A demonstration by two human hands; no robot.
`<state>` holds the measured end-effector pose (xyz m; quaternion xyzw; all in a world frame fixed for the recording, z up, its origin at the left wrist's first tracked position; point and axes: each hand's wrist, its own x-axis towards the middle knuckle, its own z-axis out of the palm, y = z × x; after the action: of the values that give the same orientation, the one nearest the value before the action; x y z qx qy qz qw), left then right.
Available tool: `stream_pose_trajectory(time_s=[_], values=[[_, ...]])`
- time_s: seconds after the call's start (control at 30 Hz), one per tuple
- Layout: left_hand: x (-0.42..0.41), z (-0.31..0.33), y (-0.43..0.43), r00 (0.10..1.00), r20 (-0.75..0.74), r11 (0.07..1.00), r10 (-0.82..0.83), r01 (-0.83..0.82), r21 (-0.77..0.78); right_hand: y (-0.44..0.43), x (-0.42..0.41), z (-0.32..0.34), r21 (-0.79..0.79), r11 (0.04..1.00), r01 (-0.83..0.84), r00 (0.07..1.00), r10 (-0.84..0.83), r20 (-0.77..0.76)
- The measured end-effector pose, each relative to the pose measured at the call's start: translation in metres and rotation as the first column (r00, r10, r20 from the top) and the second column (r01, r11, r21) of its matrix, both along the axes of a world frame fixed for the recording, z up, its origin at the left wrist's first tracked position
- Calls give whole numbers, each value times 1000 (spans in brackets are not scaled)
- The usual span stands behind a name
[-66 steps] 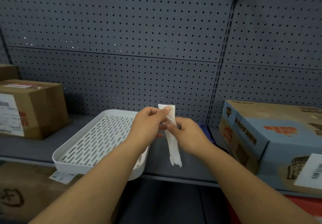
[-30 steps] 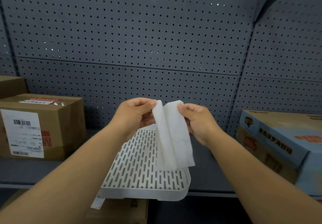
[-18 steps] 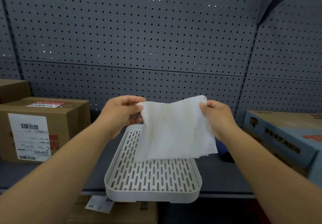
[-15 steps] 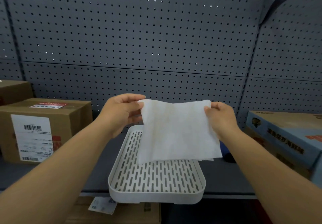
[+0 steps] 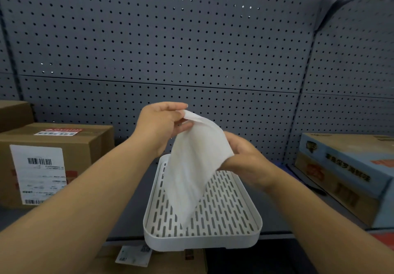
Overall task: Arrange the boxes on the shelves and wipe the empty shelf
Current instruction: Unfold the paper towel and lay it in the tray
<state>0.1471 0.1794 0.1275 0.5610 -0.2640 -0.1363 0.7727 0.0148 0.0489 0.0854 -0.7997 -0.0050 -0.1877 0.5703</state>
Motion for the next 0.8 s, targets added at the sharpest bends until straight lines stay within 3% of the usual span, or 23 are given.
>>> stream_pose_trajectory(time_s=[0.1,0.27,0.4,0.6,0.8], values=[[5,1,4,999,-28,999,46,-46,-25,2,-1,0,69,996,-59,998,58,15],[10,1,6,997,-39,997,65,-67,-43,8,1,4,33,990,140,986,-142,92],[10,2,4,996,-56,995,75,-78,-60,12,-1,8,65,997,48,996,-52,69],[10,5,2,996,-48,996,80,-82,-43,9,5,10,10,957,291,955,-291,61],[9,7,1,995,-50,996,87,-88,-18,4,4,21,-23,954,298,955,-297,17]])
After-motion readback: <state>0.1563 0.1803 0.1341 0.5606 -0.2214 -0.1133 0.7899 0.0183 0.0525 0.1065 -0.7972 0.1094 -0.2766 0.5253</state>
